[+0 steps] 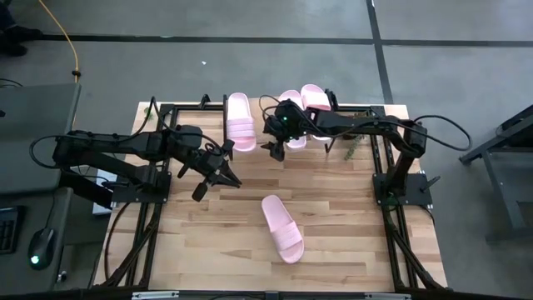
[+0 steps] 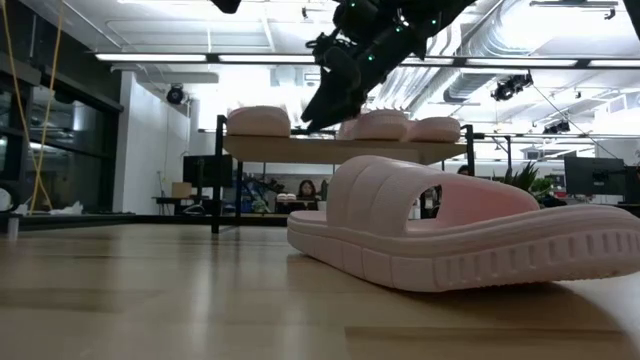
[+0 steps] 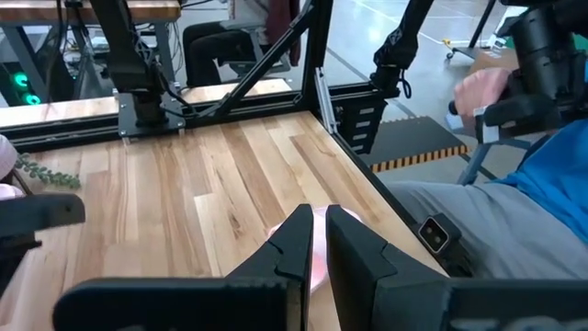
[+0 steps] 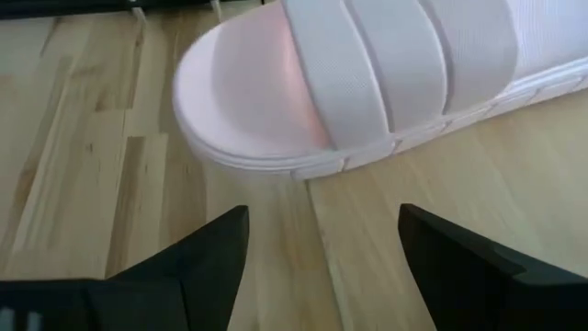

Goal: Pick and place slides into the shelf
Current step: Put the pink slipper on the shelf

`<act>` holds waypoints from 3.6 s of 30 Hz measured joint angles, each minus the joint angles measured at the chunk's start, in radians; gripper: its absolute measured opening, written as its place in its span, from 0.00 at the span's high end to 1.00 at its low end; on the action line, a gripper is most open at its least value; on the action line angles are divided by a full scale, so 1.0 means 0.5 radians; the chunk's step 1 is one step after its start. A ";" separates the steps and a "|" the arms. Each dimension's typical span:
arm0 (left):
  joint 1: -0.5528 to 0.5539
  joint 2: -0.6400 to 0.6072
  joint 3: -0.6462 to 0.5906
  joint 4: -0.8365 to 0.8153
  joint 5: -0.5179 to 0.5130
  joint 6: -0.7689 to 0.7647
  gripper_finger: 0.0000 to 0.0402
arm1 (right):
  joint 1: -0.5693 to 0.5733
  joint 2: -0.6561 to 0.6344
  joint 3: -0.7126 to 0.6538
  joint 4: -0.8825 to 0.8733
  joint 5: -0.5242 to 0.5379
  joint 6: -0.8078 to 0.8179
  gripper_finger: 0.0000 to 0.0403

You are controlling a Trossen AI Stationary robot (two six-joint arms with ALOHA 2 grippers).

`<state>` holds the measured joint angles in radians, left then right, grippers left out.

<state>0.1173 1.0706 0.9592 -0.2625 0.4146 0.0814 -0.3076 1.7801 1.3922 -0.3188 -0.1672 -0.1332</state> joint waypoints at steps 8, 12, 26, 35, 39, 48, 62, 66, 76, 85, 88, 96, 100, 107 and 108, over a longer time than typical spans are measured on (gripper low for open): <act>0.000 0.000 0.000 -0.004 -0.006 0.000 0.94 | 0.001 -0.090 0.000 -0.021 -0.001 -0.004 0.32; 0.000 0.001 0.000 -0.004 -0.006 -0.001 0.94 | 0.001 -0.114 0.001 -0.081 -0.002 0.001 0.32; 0.000 0.001 0.000 -0.003 0.005 -0.004 0.94 | -0.013 -0.117 0.002 -0.323 0.230 -0.030 0.32; 0.000 0.001 0.000 -0.003 0.007 -0.004 0.94 | -0.028 -0.120 0.005 -0.399 0.357 -0.033 0.32; 0.000 0.001 0.000 -0.004 0.007 -0.004 0.94 | -0.028 -0.137 0.005 -0.422 0.402 -0.028 0.32; -0.001 0.001 0.001 -0.003 0.007 -0.002 0.94 | -0.025 -0.275 0.005 -0.424 0.444 -0.021 0.32; 0.000 0.001 0.001 -0.004 0.007 0.041 0.94 | 0.122 -0.376 0.005 -0.357 -0.002 -0.051 0.32; 0.000 0.001 0.001 -0.004 -0.011 0.048 0.94 | 0.217 -0.377 0.005 -0.441 -0.034 0.000 0.32; 0.000 0.001 0.001 -0.004 -0.015 0.087 0.94 | 0.594 -0.377 0.004 -0.562 0.053 0.138 0.32; 0.000 0.001 0.001 0.030 -0.044 0.093 0.94 | 0.967 -0.377 0.003 -0.726 0.551 0.393 0.32; 0.000 0.001 0.001 0.045 -0.044 0.092 0.94 | 1.084 -0.377 0.003 -0.740 0.668 0.483 0.32; 0.000 0.001 0.001 0.061 -0.045 0.030 0.94 | 1.399 -0.342 0.003 -0.795 1.029 0.754 0.32; 0.000 0.004 0.001 0.061 -0.036 -0.018 0.94 | 1.541 -0.250 0.003 -0.860 1.160 0.904 0.32; 0.000 0.016 -0.061 0.136 -0.034 -0.027 0.94 | 1.720 -0.051 0.002 -0.901 1.251 1.171 0.32; 0.000 0.016 -0.066 0.150 -0.035 -0.033 0.94 | 1.743 -0.026 0.002 -0.903 1.264 1.197 0.32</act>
<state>0.1173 1.0786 0.9260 -0.1876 0.3973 0.0650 0.5641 1.7674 1.3933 -0.7705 0.4648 0.4654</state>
